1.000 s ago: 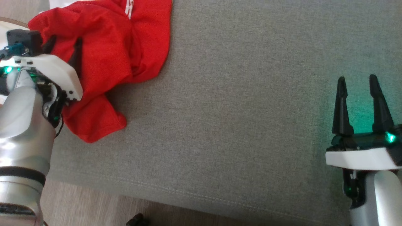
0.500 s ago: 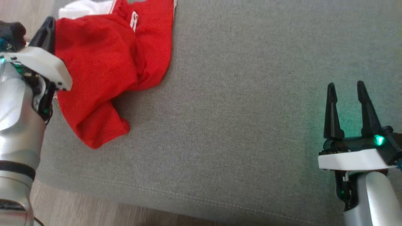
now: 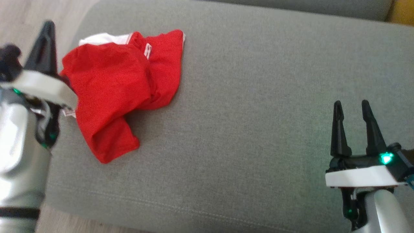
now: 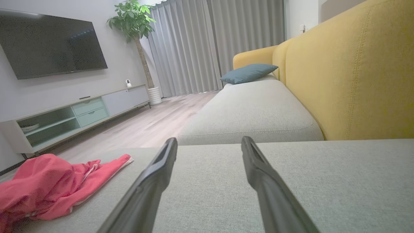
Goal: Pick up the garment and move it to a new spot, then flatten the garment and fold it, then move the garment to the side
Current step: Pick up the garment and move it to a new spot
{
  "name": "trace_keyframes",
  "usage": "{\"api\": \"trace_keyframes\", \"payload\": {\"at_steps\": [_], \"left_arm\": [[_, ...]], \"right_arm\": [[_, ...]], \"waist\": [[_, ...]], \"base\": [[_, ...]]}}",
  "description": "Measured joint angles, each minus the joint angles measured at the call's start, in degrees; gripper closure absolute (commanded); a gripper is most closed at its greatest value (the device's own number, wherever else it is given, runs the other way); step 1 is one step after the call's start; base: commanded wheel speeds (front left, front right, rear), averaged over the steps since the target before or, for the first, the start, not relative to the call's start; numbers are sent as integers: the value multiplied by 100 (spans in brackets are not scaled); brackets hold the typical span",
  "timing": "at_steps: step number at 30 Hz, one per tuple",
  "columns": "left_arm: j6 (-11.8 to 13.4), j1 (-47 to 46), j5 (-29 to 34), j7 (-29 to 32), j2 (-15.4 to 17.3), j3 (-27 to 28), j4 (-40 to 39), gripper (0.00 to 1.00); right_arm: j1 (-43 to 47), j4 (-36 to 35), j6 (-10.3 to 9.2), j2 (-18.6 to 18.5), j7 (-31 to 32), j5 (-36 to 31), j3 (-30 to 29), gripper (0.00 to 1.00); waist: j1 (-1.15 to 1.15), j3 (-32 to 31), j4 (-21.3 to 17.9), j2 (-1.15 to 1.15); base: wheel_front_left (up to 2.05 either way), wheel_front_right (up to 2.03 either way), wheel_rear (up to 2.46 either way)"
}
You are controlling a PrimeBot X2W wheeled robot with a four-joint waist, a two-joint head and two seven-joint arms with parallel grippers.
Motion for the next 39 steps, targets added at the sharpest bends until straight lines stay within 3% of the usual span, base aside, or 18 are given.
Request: {"api": "trace_keyframes", "payload": {"at_steps": [6,12,13,14,15,22,31,39], "left_arm": [[201,1045,-109,1,-258,37,-866,100],[567,2242,-146,1,-491,15,-1547,100],[638,2416,-155,1,-545,21,-1639,94],[697,2580,-189,0,-604,19,-1717,50],[732,2732,-185,0,-650,7,-1778,0],[1101,3810,-27,1,-1022,70,-2123,0],[1038,3935,289,1,-1131,238,-2261,0],[806,3917,436,2,-1143,196,-2046,0]], "right_arm": [[190,-29,0,0,0,130,62,0],[489,-85,0,3,0,233,146,0],[539,-86,0,3,0,236,162,0],[594,-93,0,4,0,258,174,0],[641,-99,0,4,0,291,191,0],[941,-146,0,8,0,330,387,0],[967,-176,0,9,0,330,433,0],[951,-176,0,9,0,299,488,0]], "waist": [[0,-424,96,0],[0,-825,230,0],[0,-881,253,0],[0,-934,277,0],[0,-983,301,0],[0,-1237,437,0],[0,-1213,486,0],[0,-1000,413,0]], "base": [[0,0,0],[0,0,0],[0,0,0],[0,0,0],[0,0,0],[0,0,0],[0,0,0],[0,0,0]]}}
